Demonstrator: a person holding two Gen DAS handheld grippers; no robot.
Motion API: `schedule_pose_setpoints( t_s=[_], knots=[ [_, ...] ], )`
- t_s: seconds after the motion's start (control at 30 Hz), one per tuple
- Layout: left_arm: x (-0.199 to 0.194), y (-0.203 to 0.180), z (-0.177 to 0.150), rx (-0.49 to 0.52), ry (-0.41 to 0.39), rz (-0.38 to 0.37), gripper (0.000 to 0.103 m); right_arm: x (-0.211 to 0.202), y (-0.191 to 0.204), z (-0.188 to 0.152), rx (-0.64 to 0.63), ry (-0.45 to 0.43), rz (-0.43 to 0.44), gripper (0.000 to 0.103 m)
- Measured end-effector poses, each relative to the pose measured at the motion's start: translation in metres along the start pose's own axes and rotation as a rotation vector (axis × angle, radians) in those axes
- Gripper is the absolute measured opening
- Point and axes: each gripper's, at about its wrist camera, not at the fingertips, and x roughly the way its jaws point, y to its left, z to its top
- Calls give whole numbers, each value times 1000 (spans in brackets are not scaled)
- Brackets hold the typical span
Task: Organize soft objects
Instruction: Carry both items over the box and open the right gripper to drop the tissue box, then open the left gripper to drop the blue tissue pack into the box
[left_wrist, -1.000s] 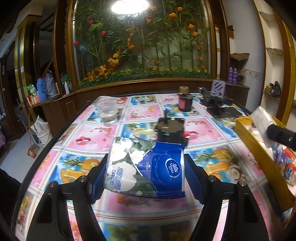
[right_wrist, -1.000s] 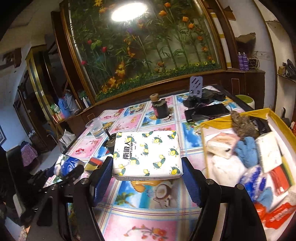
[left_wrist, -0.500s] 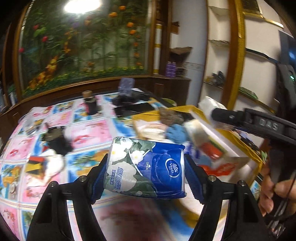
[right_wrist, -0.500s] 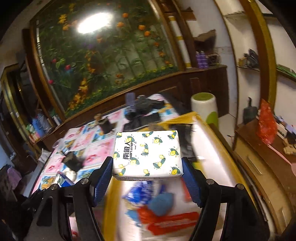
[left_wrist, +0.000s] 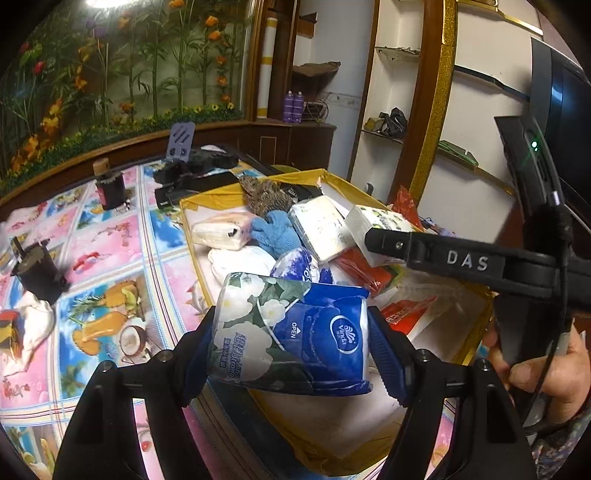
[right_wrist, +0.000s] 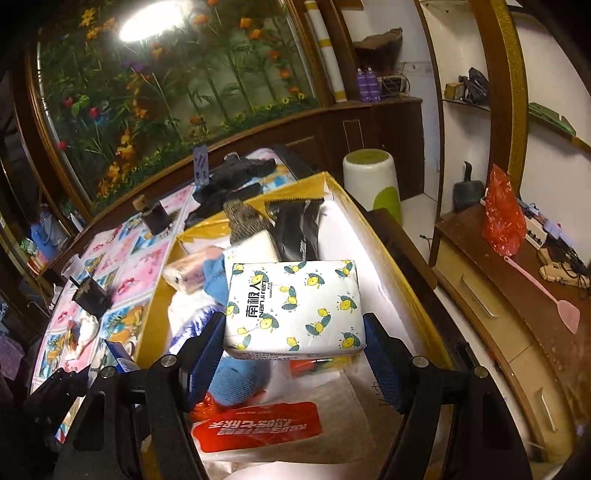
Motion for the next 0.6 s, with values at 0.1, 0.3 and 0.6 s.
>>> schedule_pose_setpoints(
  t_s=[0.1,0.3,0.6],
  knots=[
    [5,1,-1,-5,23,-19,75,11,0,-2,4,18,-8,77],
    [12,-2,-2,6,55,-35,75,21,4,-9,-3,7,-41,77],
    [16,-4,-3,15,75,-37,76,25,10,-9,-33,41,-66,82]
  ],
)
